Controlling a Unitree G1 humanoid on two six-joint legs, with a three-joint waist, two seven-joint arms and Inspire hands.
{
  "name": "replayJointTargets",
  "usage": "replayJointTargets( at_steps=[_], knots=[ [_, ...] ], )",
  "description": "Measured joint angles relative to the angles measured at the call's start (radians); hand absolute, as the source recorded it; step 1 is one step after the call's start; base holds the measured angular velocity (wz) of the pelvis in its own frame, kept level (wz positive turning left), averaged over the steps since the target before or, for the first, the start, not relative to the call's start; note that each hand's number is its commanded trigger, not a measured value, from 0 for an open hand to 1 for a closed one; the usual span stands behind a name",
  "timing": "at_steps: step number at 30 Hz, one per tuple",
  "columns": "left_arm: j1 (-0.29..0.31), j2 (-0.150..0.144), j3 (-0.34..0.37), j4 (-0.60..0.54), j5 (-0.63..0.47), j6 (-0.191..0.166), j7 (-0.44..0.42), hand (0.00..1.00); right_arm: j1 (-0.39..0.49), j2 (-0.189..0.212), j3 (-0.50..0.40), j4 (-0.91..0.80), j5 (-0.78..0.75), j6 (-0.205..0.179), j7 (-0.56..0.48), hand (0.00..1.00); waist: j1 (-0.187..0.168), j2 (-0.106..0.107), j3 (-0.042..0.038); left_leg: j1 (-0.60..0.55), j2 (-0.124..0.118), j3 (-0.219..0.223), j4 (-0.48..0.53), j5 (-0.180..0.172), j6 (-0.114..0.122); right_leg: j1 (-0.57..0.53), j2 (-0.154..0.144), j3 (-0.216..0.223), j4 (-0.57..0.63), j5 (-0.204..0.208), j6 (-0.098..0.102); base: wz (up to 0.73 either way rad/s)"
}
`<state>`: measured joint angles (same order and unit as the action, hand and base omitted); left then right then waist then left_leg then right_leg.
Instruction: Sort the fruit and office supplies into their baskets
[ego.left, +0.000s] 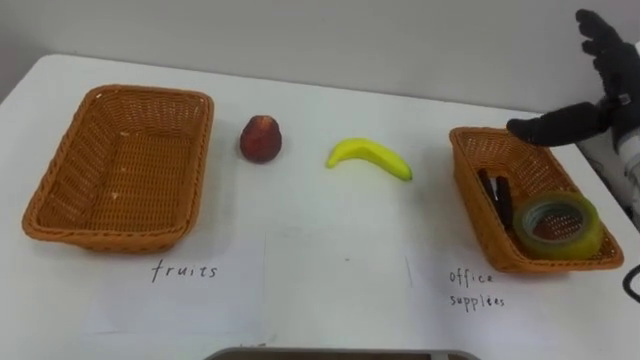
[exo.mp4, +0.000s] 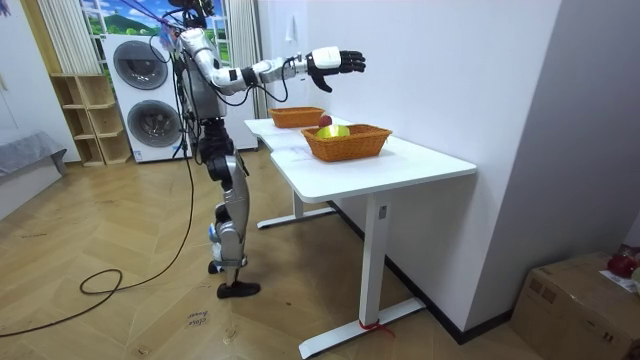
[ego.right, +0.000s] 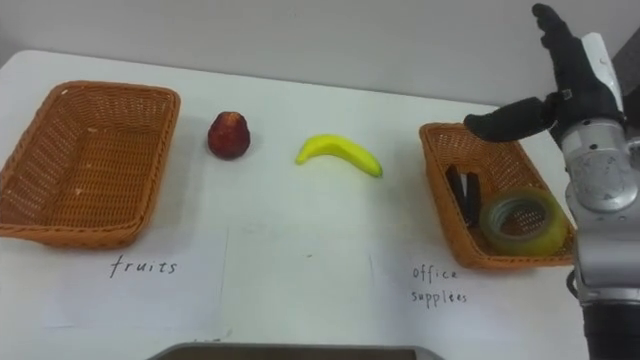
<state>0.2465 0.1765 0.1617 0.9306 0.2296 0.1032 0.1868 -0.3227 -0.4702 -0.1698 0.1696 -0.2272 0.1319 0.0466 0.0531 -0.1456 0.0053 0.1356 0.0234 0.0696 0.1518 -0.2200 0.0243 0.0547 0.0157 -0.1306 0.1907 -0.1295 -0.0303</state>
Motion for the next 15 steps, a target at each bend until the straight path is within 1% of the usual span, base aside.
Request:
replayJointTargets(
  at_steps=[3,6,10,13,15],
  knots=[
    [-0.015,0.001,-0.01,0.0,0.001,-0.006,0.0,0.0,-0.036,0.0,0.002,0.0,-0.019,-0.003,-0.024,0.0,0.01,-0.001,0.0042,-0.002,-0.002,0.0,0.0,0.0,0.0,-0.001,0.0,0.0,-0.001,0.0,0.0,-0.01],
    [-0.014,0.001,-0.015,0.0,0.001,-0.022,-0.002,0.0,-0.056,0.0,0.02,0.0,-0.022,-0.013,-0.059,0.0,0.02,-0.005,0.0039,-0.003,-0.002,0.0,0.001,-0.001,-0.001,-0.001,0.002,-0.001,-0.002,0.0,0.0,0.0],
    [-0.014,0.001,-0.032,0.001,0.003,-0.022,-0.003,0.0,-0.065,0.0,0.059,-0.001,-0.053,-0.023,-0.083,0.0,0.039,-0.005,0.0041,-0.004,0.0,-0.007,0.002,-0.001,-0.001,-0.002,0.002,-0.011,-0.004,0.0,0.0,0.04],
    [-0.015,0.003,-0.037,0.001,0.005,-0.021,-0.003,0.0,-0.069,0.0,0.104,-0.001,-0.053,-0.031,-0.087,0.0,0.043,-0.004,0.005,-0.008,0.0,-0.02,0.0,-0.001,-0.001,-0.004,0.0,-0.021,-0.006,0.0,0.0,0.08],
    [-0.016,0.006,-0.052,0.001,0.005,-0.022,-0.003,0.0,-0.069,0.0,0.124,-0.001,-0.049,-0.034,-0.087,0.0,0.059,0.002,0.0084,-0.01,0.0,-0.023,0.0,-0.001,-0.001,-0.004,0.0,-0.034,-0.006,0.0,0.0,0.06]
  ],
)
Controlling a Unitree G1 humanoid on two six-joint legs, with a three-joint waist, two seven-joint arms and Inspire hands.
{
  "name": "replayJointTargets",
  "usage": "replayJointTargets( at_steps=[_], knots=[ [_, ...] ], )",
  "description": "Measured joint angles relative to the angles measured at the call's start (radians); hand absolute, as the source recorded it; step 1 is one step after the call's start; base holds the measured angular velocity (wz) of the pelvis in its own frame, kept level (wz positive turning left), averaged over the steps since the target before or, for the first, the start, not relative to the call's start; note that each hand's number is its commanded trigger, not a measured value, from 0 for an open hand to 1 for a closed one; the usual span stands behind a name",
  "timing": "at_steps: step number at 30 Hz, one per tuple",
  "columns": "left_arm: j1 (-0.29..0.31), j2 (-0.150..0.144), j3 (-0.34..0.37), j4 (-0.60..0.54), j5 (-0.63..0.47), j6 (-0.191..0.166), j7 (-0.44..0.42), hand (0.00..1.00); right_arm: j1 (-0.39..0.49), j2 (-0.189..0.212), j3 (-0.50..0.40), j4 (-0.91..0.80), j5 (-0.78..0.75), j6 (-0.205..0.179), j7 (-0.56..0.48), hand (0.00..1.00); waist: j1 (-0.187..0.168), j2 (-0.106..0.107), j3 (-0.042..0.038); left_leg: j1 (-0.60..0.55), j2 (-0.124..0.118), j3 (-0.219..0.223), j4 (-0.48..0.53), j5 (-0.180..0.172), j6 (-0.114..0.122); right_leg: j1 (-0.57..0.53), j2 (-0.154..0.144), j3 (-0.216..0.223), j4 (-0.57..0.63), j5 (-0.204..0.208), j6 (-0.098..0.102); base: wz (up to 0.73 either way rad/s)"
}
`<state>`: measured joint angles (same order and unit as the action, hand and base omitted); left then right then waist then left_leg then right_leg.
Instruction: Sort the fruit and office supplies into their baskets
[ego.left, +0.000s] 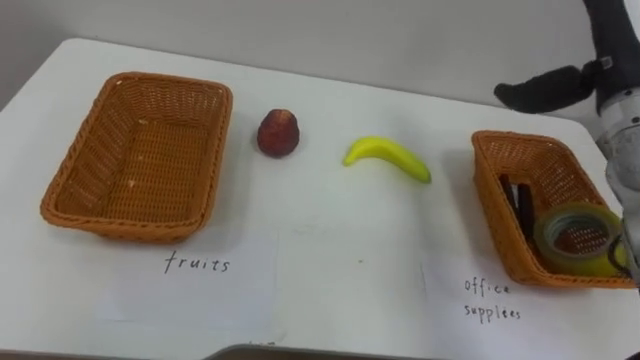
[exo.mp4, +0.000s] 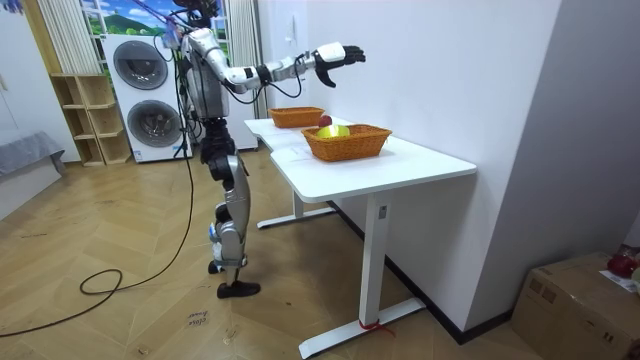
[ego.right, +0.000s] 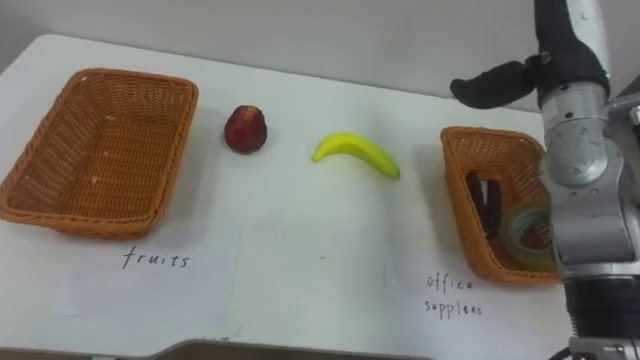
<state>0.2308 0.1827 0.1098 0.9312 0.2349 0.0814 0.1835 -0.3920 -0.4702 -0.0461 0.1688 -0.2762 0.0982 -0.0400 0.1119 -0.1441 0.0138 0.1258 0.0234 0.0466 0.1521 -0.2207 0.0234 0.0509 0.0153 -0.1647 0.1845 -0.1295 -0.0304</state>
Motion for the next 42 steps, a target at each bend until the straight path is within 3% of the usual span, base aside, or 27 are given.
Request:
replayJointTargets(
  at_steps=[11,18,24,35,42],
  knots=[
    [0.023,0.002,-0.017,-0.001,0.043,0.001,-0.016,0.0,0.0,0.0,0.034,0.008,-0.039,-0.019,-0.002,0.0,0.034,0.015,-0.0007,-0.026,-0.002,-0.019,0.014,0.0,0.0,-0.005,-0.009,-0.028,-0.002,0.0,0.0,0.07],
    [0.006,0.008,-0.057,0.034,0.041,0.012,0.007,0.0,0.0,0.001,0.147,0.051,-0.054,-0.026,-0.028,0.0,0.055,0.018,-0.0029,-0.048,-0.003,-0.013,0.018,0.001,0.0,-0.026,-0.013,-0.028,0.001,0.001,-0.001,-0.02],
    [-0.006,0.005,-0.083,0.034,0.032,0.014,0.048,0.0,0.0,0.004,0.186,0.098,-0.073,-0.034,-0.028,0.0,0.06,0.018,-0.0028,-0.053,-0.003,-0.016,0.023,0.002,0.0,-0.031,-0.014,-0.033,0.001,0.001,-0.001,0.01],
    [-0.024,0.004,-0.095,0.049,0.031,0.024,0.04,0.0,0.0,0.011,0.232,0.143,-0.089,-0.033,-0.007,0.0,0.059,0.025,-0.0011,-0.064,-0.004,-0.019,0.027,0.002,0.0,-0.036,-0.015,-0.041,-0.003,0.001,-0.001,0.01],
    [-0.038,0.006,-0.104,0.04,0.03,0.024,0.039,0.0,-0.002,0.016,0.243,0.214,-0.087,-0.032,0.012,0.0,0.067,0.026,-0.0066,-0.085,-0.003,-0.022,0.029,0.002,-0.001,-0.052,-0.02,-0.053,0.001,0.001,-0.001,0.03]
  ],
)
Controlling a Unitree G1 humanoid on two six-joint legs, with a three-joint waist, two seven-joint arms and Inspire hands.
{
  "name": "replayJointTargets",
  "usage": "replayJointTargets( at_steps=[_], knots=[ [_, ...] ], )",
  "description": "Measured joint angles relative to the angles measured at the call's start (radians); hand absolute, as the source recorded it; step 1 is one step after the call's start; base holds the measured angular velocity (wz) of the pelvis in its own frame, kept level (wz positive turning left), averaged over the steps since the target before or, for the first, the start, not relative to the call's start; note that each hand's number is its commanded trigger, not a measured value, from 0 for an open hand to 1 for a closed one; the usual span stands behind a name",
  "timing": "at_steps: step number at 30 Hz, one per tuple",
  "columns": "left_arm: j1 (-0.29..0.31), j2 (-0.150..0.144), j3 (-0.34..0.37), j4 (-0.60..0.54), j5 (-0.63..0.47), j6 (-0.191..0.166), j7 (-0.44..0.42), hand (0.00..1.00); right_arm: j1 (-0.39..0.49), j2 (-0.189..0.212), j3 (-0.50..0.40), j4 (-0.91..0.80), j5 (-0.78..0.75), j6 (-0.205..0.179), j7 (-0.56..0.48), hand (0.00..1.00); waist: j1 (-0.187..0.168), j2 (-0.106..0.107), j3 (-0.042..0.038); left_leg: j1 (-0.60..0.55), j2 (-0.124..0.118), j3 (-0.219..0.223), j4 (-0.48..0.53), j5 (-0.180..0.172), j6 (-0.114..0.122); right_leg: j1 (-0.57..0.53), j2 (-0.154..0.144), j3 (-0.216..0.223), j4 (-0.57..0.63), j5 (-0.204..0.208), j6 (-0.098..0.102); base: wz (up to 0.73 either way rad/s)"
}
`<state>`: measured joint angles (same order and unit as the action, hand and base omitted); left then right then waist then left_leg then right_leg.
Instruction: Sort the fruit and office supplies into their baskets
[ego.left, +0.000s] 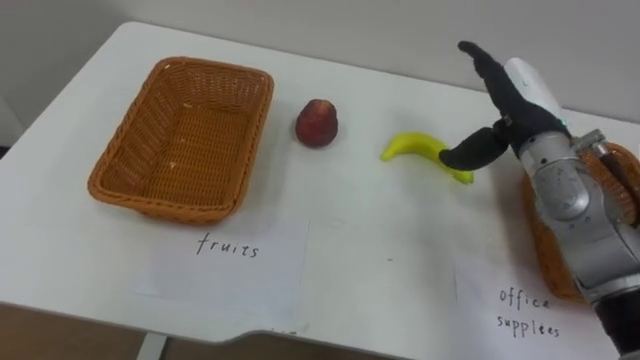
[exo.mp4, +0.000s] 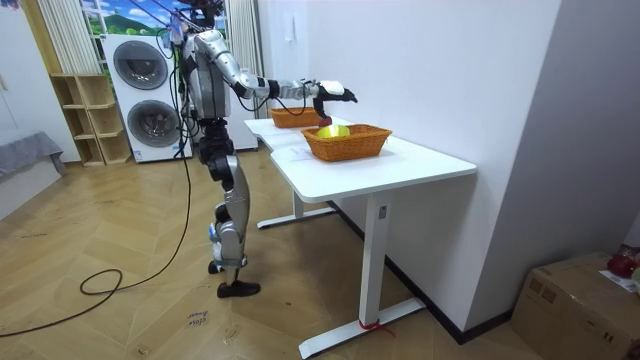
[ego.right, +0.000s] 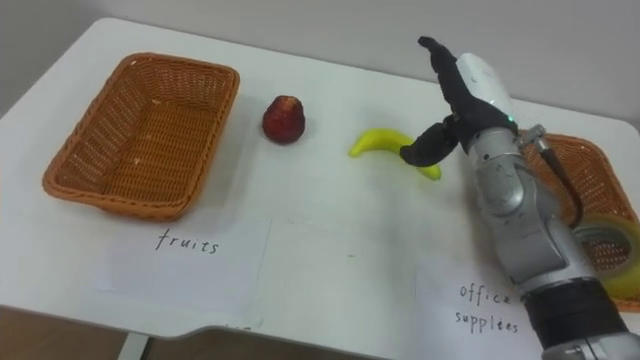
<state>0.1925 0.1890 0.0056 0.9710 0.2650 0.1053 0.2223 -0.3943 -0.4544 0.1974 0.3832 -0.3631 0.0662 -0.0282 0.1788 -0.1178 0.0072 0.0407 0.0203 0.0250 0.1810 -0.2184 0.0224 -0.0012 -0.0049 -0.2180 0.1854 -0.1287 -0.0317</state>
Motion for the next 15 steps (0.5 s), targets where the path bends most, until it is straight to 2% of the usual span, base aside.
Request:
replayJointTargets(
  at_steps=[4,11,15],
  knots=[
    [-0.026,0.0,-0.02,0.033,0.0,0.001,-0.006,0.0,-0.015,0.001,0.021,0.084,0.0,0.0,0.031,0.0,0.013,-0.004,-0.0001,-0.022,-0.004,0.0,0.009,0.003,0.002,-0.019,-0.004,-0.001,0.002,0.0,0.0,0.01],
    [-0.061,0.003,-0.031,0.072,-0.001,-0.002,-0.014,0.0,-0.092,0.004,0.025,0.198,0.008,-0.004,0.026,0.0,0.02,-0.024,0.0115,-0.07,-0.012,-0.005,0.019,0.01,0.004,-0.058,-0.012,-0.01,0.004,0.001,-0.001,0.04],
    [-0.084,0.003,-0.032,0.074,-0.019,-0.005,-0.022,0.0,-0.11,0.019,0.025,0.232,-0.001,-0.014,0.016,0.0,0.023,-0.039,0.0147,-0.105,-0.012,-0.007,0.026,0.01,0.004,-0.088,-0.012,-0.013,0.002,0.006,-0.001,0.05]
  ],
)
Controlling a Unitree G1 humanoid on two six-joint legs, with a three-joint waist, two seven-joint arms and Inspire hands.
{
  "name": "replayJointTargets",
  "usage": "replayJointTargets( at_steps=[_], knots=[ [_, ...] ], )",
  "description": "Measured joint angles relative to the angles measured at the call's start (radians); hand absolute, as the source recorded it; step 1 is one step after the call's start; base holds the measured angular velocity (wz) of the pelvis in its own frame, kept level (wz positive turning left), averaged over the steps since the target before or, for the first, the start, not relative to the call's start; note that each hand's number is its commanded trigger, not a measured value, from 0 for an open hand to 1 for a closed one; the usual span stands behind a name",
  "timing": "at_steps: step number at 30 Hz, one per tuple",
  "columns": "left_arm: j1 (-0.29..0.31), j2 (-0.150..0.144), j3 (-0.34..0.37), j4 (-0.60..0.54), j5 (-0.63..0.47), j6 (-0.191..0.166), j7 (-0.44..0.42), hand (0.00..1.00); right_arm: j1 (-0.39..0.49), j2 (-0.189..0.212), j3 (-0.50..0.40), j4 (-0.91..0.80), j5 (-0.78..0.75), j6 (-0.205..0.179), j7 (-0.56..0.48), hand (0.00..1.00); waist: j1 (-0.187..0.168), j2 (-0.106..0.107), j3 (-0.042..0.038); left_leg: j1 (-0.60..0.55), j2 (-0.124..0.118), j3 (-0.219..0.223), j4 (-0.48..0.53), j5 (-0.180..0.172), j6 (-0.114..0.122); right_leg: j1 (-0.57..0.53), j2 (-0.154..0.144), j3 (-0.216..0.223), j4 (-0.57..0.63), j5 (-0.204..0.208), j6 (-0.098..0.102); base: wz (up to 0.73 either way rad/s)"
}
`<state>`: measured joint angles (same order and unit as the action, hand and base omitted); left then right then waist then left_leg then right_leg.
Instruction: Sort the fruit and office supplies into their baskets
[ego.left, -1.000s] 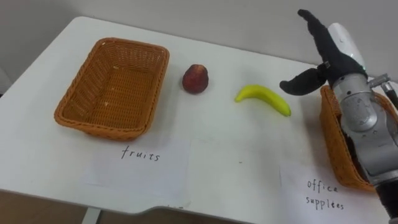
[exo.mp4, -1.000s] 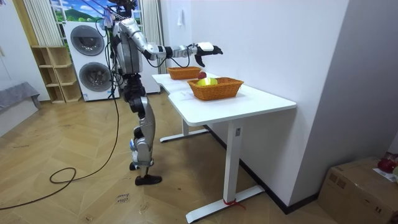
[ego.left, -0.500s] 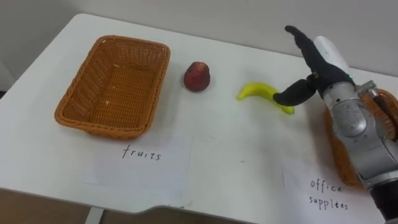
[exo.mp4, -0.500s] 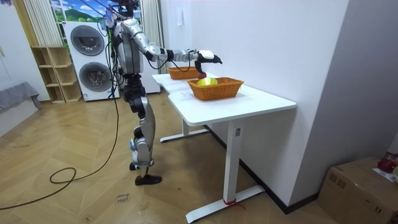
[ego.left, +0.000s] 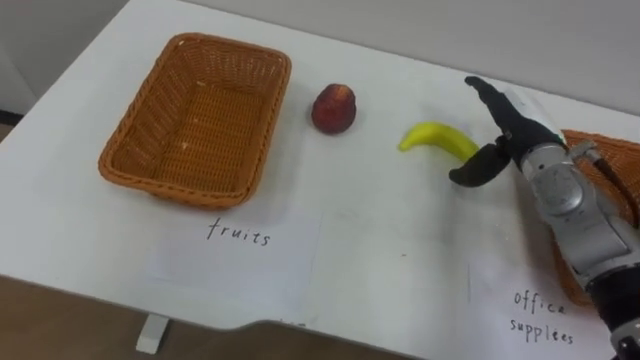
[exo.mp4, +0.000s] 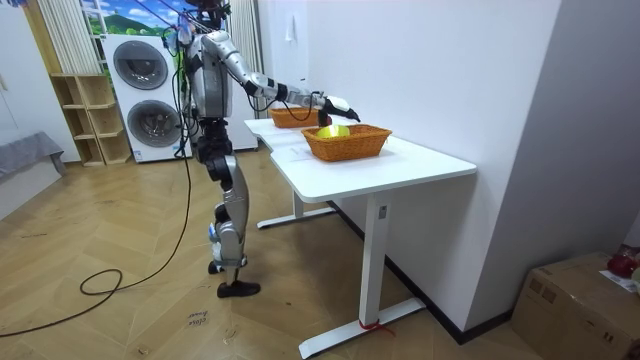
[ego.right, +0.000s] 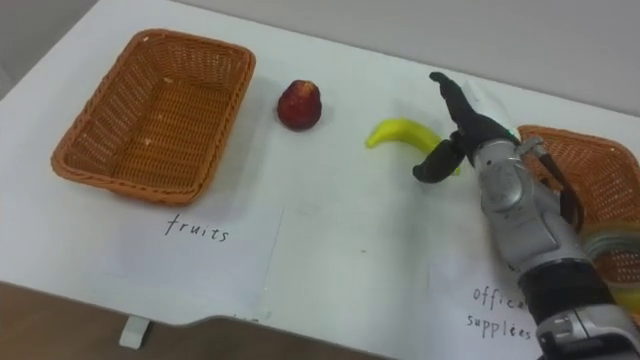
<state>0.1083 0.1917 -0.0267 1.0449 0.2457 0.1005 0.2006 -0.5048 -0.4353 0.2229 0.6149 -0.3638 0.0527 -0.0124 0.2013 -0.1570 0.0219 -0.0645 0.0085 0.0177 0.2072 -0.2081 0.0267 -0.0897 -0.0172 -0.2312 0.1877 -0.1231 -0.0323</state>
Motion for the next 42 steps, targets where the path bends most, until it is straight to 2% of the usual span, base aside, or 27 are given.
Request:
replayJointTargets(
  at_steps=[4,5,11,13,25,31,38,42],
  knots=[
    [-0.012,0.001,-0.001,0.009,-0.02,-0.018,-0.015,0.0,-0.002,0.01,0.0,0.003,-0.01,0.0,-0.001,0.0,0.001,0.001,0.0011,-0.015,0.0,0.001,0.0,0.001,0.001,-0.015,-0.002,-0.001,-0.002,0.002,0.002,0.0],
    [-0.023,0.0,-0.004,0.017,-0.021,-0.02,-0.016,0.0,-0.01,0.01,0.003,0.012,-0.029,-0.001,-0.001,0.0,0.003,0.002,0.0036,-0.02,0.001,0.002,0.001,0.001,0.002,-0.021,-0.003,-0.002,-0.002,0.003,0.002,0.0],
    [-0.044,0.009,-0.04,0.036,-0.022,-0.02,-0.013,0.0,-0.072,0.009,0.032,0.088,-0.036,-0.013,-0.028,0.0,-0.002,0.007,0.0074,-0.032,0.001,0.004,0.007,0.001,0.002,-0.031,-0.001,-0.007,-0.003,0.004,0.002,0.0],
    [-0.044,0.011,-0.058,0.038,-0.031,-0.02,-0.008,0.0,-0.088,0.009,0.041,0.119,-0.036,-0.032,-0.037,0.0,-0.001,0.009,0.0086,-0.032,0.002,0.006,0.007,0.001,0.002,-0.032,0.0,-0.006,-0.003,0.004,0.001,-0.02],
    [-0.068,0.015,-0.078,0.06,-0.058,-0.02,0.025,0.0,-0.103,0.008,0.062,0.157,-0.036,-0.042,-0.073,0.0,-0.002,0.011,0.0101,-0.047,-0.003,0.005,0.005,0.004,0.001,-0.041,0.004,-0.018,-0.001,0.012,-0.003,0.0],
    [-0.096,0.019,-0.116,0.073,-0.071,-0.021,0.025,0.0,-0.113,0.006,0.073,0.172,-0.024,-0.052,-0.073,0.0,-0.001,0.02,0.0157,-0.05,0.0,0.003,0.02,0.004,0.001,-0.044,-0.001,-0.018,0.0,0.014,-0.004,0.01],
    [-0.107,0.023,-0.117,0.071,-0.099,-0.02,0.024,0.0,-0.123,-0.002,0.07,0.199,-0.011,-0.041,-0.033,0.0,-0.003,0.017,0.013,-0.062,0.001,0.0,0.016,0.005,0.002,-0.051,0.002,-0.021,0.003,0.018,-0.005,0.0],
    [-0.108,0.028,-0.146,0.07,-0.121,-0.02,0.023,0.0,-0.123,-0.002,0.073,0.212,0.012,-0.039,-0.01,0.0,-0.003,0.018,0.013,-0.066,0.0,0.002,0.027,0.005,0.002,-0.056,0.002,-0.021,0.004,0.019,-0.006,0.0]
  ],
)
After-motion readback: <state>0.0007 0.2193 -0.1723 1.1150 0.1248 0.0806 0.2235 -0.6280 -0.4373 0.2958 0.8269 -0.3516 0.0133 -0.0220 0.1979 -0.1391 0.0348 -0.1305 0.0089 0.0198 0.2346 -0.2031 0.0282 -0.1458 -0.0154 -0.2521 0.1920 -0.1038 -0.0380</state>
